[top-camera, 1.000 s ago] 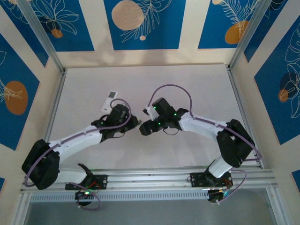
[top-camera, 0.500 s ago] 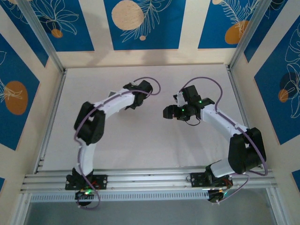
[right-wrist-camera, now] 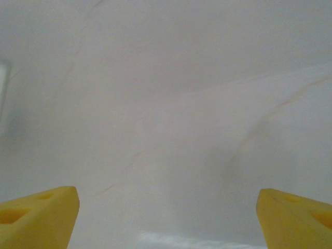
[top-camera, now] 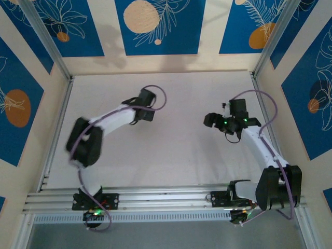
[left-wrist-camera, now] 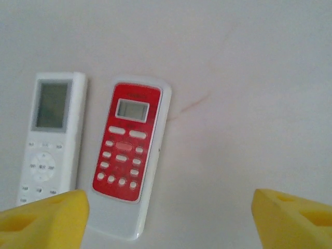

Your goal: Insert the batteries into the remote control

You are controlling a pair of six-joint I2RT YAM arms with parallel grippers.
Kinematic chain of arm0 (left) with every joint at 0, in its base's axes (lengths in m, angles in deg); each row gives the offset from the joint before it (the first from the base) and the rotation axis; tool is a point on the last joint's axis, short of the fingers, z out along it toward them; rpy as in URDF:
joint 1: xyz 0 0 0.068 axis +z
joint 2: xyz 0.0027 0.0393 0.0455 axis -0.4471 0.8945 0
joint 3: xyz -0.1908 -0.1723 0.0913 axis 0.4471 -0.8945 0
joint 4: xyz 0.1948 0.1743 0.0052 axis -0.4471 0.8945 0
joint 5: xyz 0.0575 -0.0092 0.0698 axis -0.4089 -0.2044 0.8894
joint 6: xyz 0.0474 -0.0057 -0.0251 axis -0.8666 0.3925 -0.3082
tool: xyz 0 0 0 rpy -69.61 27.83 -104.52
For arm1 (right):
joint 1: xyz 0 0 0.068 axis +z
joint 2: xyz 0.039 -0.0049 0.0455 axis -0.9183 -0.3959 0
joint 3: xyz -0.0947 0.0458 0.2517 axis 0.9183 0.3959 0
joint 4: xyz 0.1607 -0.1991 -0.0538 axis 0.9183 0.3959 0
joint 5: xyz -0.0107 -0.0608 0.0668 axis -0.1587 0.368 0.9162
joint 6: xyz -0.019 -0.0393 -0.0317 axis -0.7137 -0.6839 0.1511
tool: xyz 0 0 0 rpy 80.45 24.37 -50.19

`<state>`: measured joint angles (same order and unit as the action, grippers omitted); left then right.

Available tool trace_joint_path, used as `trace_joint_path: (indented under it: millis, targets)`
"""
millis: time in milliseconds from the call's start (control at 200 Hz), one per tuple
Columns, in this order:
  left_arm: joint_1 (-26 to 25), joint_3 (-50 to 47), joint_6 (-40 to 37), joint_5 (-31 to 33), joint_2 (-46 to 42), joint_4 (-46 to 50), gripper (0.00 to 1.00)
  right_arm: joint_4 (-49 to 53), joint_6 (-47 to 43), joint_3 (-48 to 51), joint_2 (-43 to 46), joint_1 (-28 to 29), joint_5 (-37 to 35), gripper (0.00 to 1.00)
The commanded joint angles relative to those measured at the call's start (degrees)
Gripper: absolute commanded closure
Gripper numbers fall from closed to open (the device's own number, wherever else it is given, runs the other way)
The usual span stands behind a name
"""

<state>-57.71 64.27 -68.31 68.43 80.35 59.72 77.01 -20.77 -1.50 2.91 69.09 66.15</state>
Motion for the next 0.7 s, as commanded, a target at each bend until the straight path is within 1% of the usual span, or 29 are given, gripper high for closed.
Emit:
trace_joint_path:
  millis: [0,85,125,155,190,210,225,245,265,280,295,315,330,370,430,480,520,565,590,610,640,675,695]
  targets:
    - [4.3,-17.6,-0.7,-8.2,-19.0,-25.1,0.15,-12.7,-5.5,5.9,0.8,-4.1,-8.9,0.11]
    - [6.1,-32.6,-6.7,-1.8,-29.7,-35.3,0.12,-26.2,-9.0,10.1,-3.8,-5.8,-10.1,0.09]
    - [7.3,-38.1,-7.4,2.2,-33.3,-38.8,0.11,-31.8,-9.0,10.6,-7.6,-6.3,-9.5,0.10]
    - [8.7,-41.4,-7.7,3.6,-35.2,-40.1,0.09,-35.5,-9.5,10.9,-10.8,-6.3,-8.4,0.09]
    - [10.5,-44.5,-9.1,3.4,-37.1,-41.6,0.07,-42.4,-10.3,11.4,-14.4,-5.9,-7.3,0.07]
    - [11.4,-46.4,-10.2,2.7,-38.0,-42.6,0.06,-42.8,-10.5,10.3,-15.7,-5.4,-8.0,0.00]
    - [12.0,-47.6,-11.1,2.1,-38.5,-43.6,0.05,-43.6,-10.9,9.6,-16.3,-5.0,-8.3,0.01]
    - [12.7,-49.1,-12.0,2.1,-39.0,-45.4,0.04,-48.3,-11.6,10.4,-17.2,-4.1,-8.7,0.01]
    - [13.3,-49.7,-11.0,3.2,-39.8,-45.2,0.02,-52.7,-13.1,11.6,-18.1,-3.6,-7.4,0.01]
    - [13.9,-49.7,-10.0,3.6,-40.7,-44.0,0.02,-53.4,-14.4,11.6,-18.9,-3.3,-5.3,0.01]
    - [14.8,-50.1,-10.2,2.5,-41.3,-43.8,0.01,-52.7,-15.3,11.1,-19.6,-2.9,-4.2,0.01]
    - [15.9,-50.9,-12.0,0.0,-41.7,-44.8,0.01,-50.7,-16.5,10.3,-19.5,-1.8,-5.6,0.01]
    - [16.3,-51.5,-12.8,-0.7,-41.7,-46.3,0.01,-51.5,-17.2,10.3,-19.6,-0.9,-6.9,0.01]
    - [17.4,-53.3,-15.0,-1.2,-41.1,-49.6,0.01,-53.9,-17.6,12.2,-19.0,-0.4,-7.9,0.01]
    - [19.6,-55.2,-17.5,-2.8,-38.7,-53.7,0.01,-58.2,-16.3,15.5,-17.3,-3.3,-0.9,0.01]
    - [22.8,-56.7,-16.6,-6.3,-35.0,-57.3,0.01,-60.0,-15.0,16.8,-16.8,-5.0,1.5,0.01]
    - [25.6,-57.8,-15.7,-9.3,-30.8,-64.0,0.00,-60.5,-15.2,17.0,-16.7,-4.7,1.0,0.01]
    - [27.1,-56.1,-15.1,-12.7,-29.4,-62.4,0.00,-61.2,-15.8,17.5,-16.6,-3.8,-0.5,0.01]
    - [27.9,-55.7,-15.1,-14.2,-27.8,-64.1,0.00,-62.0,-16.3,18.0,-16.5,-3.2,-1.7,0.01]
    - [28.6,-55.8,-14.7,-14.8,-25.8,-67.5,0.00,-62.8,-16.5,18.5,-16.4,-2.6,-2.8,0.01]
    - [30.1,-55.7,-11.9,-15.8,-22.9,-71.5,0.00,-64.8,-16.9,19.7,-16.3,-1.8,-4.3,0.01]
    - [32.0,-55.7,-9.9,-19.4,-17.9,-75.8,0.00,-68.7,-17.0,21.9,-16.3,-1.5,-4.8,0.01]
    - [32.4,-55.7,-10.1,-21.1,-14.5,-80.1,0.00,-72.2,-17.1,23.8,-16.9,-1.7,-4.2,0.01]
